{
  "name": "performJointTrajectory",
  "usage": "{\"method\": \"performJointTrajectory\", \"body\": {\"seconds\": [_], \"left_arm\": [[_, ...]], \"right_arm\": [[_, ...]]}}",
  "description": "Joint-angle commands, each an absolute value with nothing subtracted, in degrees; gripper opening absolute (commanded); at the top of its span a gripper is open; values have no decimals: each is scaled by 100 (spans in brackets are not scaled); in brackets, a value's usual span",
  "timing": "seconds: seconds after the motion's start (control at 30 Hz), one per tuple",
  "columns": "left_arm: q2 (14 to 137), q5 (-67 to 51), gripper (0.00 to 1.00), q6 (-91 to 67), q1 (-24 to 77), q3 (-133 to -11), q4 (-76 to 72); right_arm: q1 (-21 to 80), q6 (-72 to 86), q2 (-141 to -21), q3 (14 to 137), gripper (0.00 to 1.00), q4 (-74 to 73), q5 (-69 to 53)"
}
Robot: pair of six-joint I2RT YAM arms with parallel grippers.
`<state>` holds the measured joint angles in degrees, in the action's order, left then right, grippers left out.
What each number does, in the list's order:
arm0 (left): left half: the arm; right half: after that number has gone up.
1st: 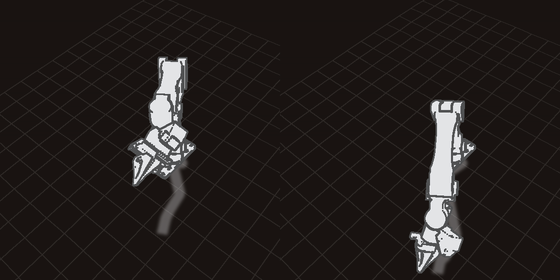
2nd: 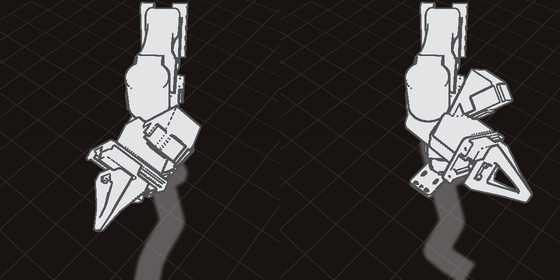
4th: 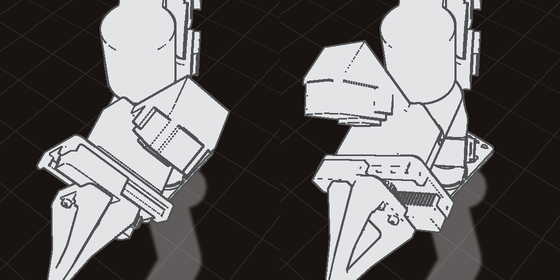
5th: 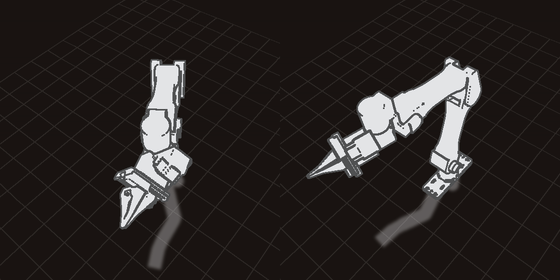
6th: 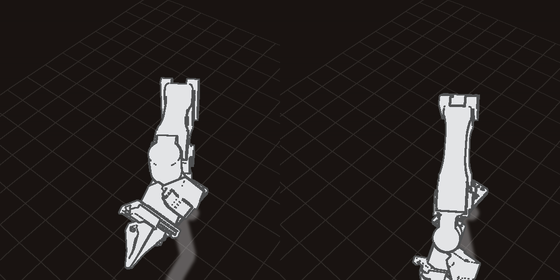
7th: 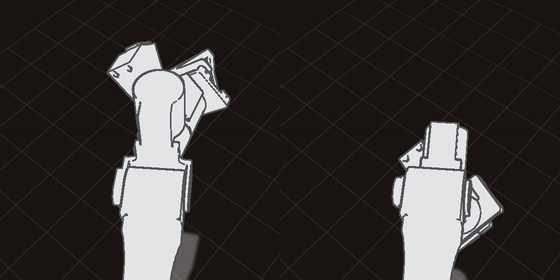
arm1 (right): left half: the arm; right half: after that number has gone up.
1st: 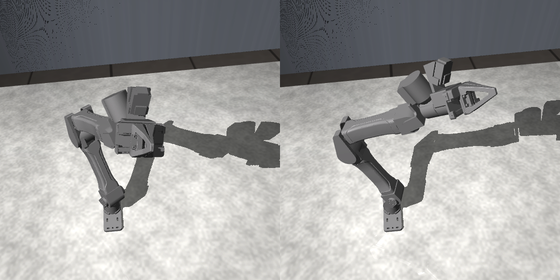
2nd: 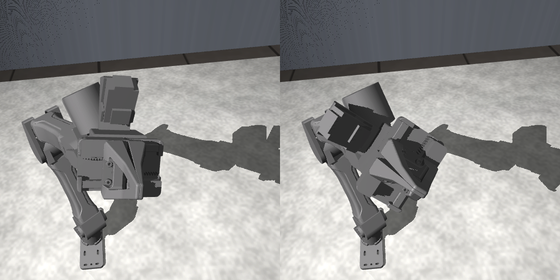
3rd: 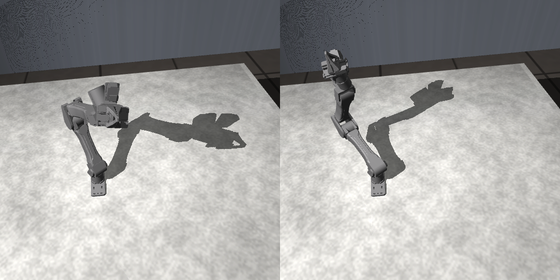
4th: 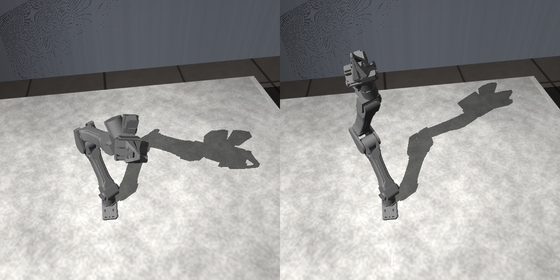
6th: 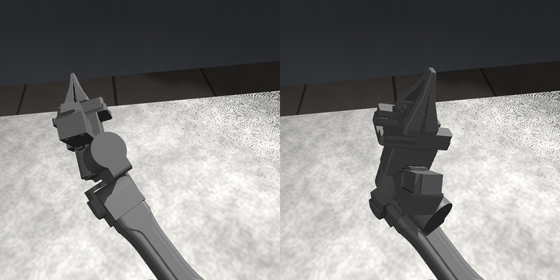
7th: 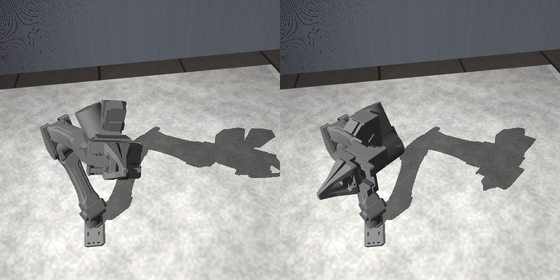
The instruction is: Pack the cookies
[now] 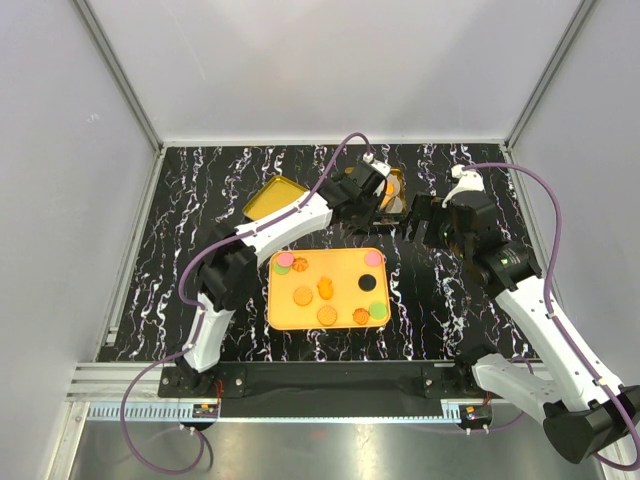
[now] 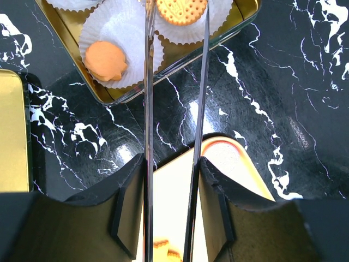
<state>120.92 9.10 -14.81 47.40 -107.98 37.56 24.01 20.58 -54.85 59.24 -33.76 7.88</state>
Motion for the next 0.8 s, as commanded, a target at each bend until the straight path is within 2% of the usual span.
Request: {"method": "performJointTrajectory", "body": {"seconds": [0.0, 0.2, 0.37, 0.77], "left_arm": [[12032, 791, 44, -1433, 4711, -11057, 3445], [11953, 756, 45, -1362, 4711, -11030, 3446], [11927, 712, 50, -1345, 4711, -11039, 3445], [11435, 598, 47, -1397, 4711, -10784, 3191]], "right_arm": [[2417, 2013, -5432, 5906, 100, -3217, 809], [2417, 2004, -5432, 5906, 100, -3208, 800], [2417, 2004, -5432, 5897, 100, -3199, 809], [2417, 2013, -5440, 5915, 100, -3199, 817]]}}
